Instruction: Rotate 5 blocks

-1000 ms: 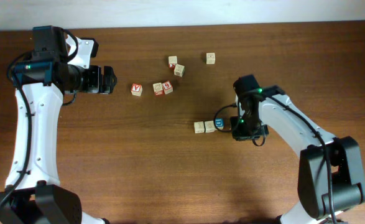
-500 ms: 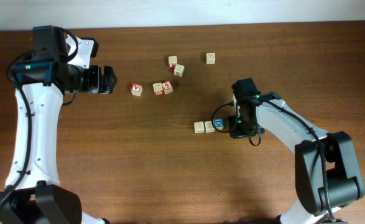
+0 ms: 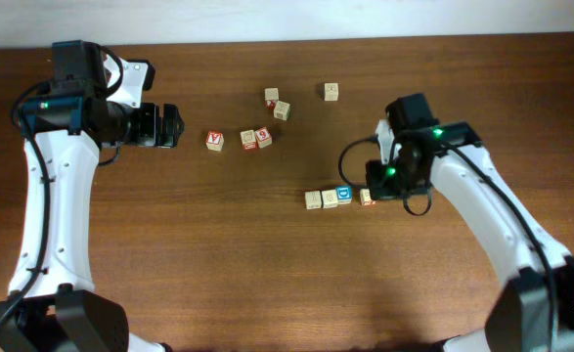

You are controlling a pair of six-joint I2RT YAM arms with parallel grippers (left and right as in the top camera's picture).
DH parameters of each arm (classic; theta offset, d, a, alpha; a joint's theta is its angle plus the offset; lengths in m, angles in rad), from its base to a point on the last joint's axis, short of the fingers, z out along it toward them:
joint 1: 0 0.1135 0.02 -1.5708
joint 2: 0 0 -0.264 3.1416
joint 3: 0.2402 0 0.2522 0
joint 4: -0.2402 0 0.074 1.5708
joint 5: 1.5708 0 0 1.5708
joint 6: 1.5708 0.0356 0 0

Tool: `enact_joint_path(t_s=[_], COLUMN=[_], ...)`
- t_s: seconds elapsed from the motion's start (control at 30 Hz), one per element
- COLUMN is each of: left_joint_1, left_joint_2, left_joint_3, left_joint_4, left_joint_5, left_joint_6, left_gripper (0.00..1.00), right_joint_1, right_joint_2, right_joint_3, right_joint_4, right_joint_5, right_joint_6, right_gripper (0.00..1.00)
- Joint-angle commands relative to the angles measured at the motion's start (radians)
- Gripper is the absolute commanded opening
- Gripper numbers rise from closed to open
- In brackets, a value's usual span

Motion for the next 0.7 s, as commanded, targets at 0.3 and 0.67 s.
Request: enact_joint_path(t_s=[0.3,0.67], left_joint_1=[0.0,0.0], left_joint_2=[0.004,0.004], left_joint_3=[0.02,0.02], left_joint_4=[0.0,0.0], left_joint_5=[0.008,0.008], left_joint_6=[-0.005,-0.005], left_gripper=[0.99,0.99], right_joint_1=[0.059,0.074], right_joint_2=[-0.043,-0.043], right_joint_3=[0.043,0.043], right_joint_4=[0.026,0.025], right_joint_5=[-0.039,-0.032], right_joint_6=[0.094,0.004], right_gripper=[0.08,0.08])
